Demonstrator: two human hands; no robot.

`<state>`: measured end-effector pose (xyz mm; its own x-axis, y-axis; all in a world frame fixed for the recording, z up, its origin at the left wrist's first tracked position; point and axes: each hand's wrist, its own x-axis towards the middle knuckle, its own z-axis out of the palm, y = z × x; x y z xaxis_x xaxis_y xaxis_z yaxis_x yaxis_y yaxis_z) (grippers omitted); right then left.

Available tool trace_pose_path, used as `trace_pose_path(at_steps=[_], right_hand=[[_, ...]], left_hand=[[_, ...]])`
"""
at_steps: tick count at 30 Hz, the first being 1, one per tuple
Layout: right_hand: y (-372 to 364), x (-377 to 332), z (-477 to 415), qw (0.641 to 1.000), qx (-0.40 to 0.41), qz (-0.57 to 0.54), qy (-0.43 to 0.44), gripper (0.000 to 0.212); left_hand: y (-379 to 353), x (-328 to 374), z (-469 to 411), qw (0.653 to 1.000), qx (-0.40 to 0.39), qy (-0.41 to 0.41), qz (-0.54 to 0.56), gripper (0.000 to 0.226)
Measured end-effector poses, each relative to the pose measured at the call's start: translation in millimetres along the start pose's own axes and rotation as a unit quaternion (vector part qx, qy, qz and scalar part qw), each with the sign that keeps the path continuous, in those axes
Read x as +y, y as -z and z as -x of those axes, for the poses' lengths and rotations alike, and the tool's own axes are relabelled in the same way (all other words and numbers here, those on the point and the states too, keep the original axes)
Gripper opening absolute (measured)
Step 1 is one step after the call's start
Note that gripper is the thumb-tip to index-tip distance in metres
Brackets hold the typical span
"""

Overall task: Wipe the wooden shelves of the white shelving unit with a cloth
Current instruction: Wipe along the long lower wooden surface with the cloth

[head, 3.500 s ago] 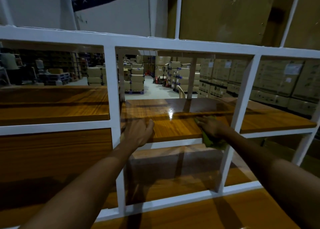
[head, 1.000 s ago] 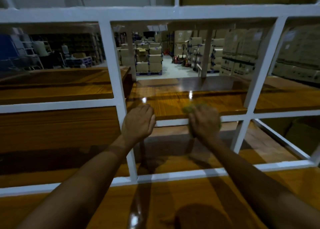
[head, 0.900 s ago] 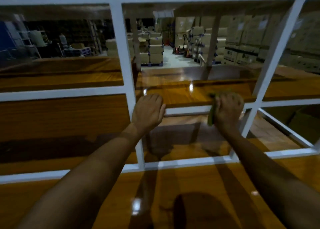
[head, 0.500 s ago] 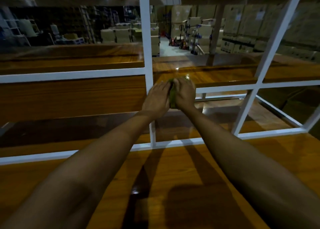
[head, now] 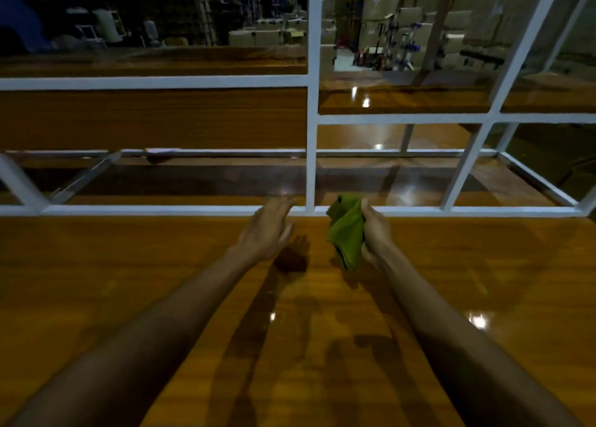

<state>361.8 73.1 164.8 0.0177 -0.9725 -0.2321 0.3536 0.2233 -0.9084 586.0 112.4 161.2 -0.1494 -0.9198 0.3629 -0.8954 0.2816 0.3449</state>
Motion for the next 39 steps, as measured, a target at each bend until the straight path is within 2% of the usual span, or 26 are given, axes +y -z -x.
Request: trace_pose_path(at_steps=[4, 7, 10, 11, 12, 14, 15, 16, 19, 22, 25, 27, 30, 34, 36, 39], right_hand=[[28.5, 48.3, 65.2, 0.996, -0.055, 0.057, -0.029, 0.033], [45.1, 74.1, 100.1, 0.983, -0.081, 0.163, -0.018, 0.033], [46.2, 109.8, 124.2, 0.949, -0.125, 0.287, 0.046, 0.048], [43.6, 128.6, 131.2, 0.919, -0.142, 0.357, 0.083, 0.051], [40.3, 150.1, 139.0, 0.870, -0.167, 0.450, 0.112, 0.057], [37.1, 195.9, 157.4, 0.716, -0.206, 0.650, 0.147, 0.079], [32.8, 212.8, 166.6, 0.659, -0.202, 0.709, 0.150, 0.086], [24.8, 224.3, 175.7, 0.632, -0.194, 0.735, 0.153, 0.089], [-7.0, 245.2, 196.8, 0.605, -0.217, 0.748, 0.168, 0.080], [-17.5, 254.7, 212.2, 0.563, -0.266, 0.760, 0.184, 0.062], [11.7, 250.9, 219.8, 0.533, -0.285, 0.770, 0.205, 0.066], [42.5, 236.8, 214.3, 0.545, -0.248, 0.777, 0.193, 0.075], [77.9, 213.1, 192.0, 0.572, -0.181, 0.788, 0.138, 0.072], [58.4, 219.0, 184.6, 0.597, -0.141, 0.785, 0.091, 0.063], [25.7, 237.4, 202.1, 0.580, -0.164, 0.788, 0.126, 0.063], [-19.8, 269.6, 238.4, 0.537, -0.224, 0.791, 0.189, 0.063]], left_hand=[[-20.6, 12.2, 95.8, 0.997, -0.069, 0.022, -0.027, 0.058], [-28.5, 15.8, 161.4, 0.995, -0.084, 0.030, -0.038, 0.057], [-30.9, 9.5, 215.7, 0.991, -0.106, 0.078, -0.036, 0.068], [-31.9, 4.4, 229.9, 0.989, -0.111, 0.090, -0.037, 0.072], [-32.6, -1.3, 242.8, 0.987, -0.118, 0.099, -0.038, 0.075], [-35.2, -13.4, 267.1, 0.980, -0.150, 0.120, -0.046, 0.080], [-37.6, -19.6, 279.5, 0.974, -0.176, 0.134, -0.050, 0.079], [-41.0, -25.4, 291.4, 0.968, -0.201, 0.144, -0.051, 0.082], [-50.0, -35.9, 314.6, 0.961, -0.232, 0.135, -0.071, 0.098], [-49.9, -43.9, 312.4, 0.962, -0.229, 0.121, -0.084, 0.090], [-41.5, -59.3, 310.4, 0.962, -0.240, 0.078, -0.102, 0.084], [-41.8, -68.6, 314.1, 0.963, -0.240, 0.060, -0.108, 0.076], [-50.1, -73.7, 318.3, 0.967, -0.225, 0.048, -0.114, 0.062], [-55.6, -80.0, 320.6, 0.969, -0.217, 0.039, -0.115, 0.058], [-55.4, -81.7, 320.2, 0.970, -0.211, 0.031, -0.119, 0.058], [-50.8, -86.8, 316.8, 0.969, -0.211, 0.003, -0.125, 0.060]])
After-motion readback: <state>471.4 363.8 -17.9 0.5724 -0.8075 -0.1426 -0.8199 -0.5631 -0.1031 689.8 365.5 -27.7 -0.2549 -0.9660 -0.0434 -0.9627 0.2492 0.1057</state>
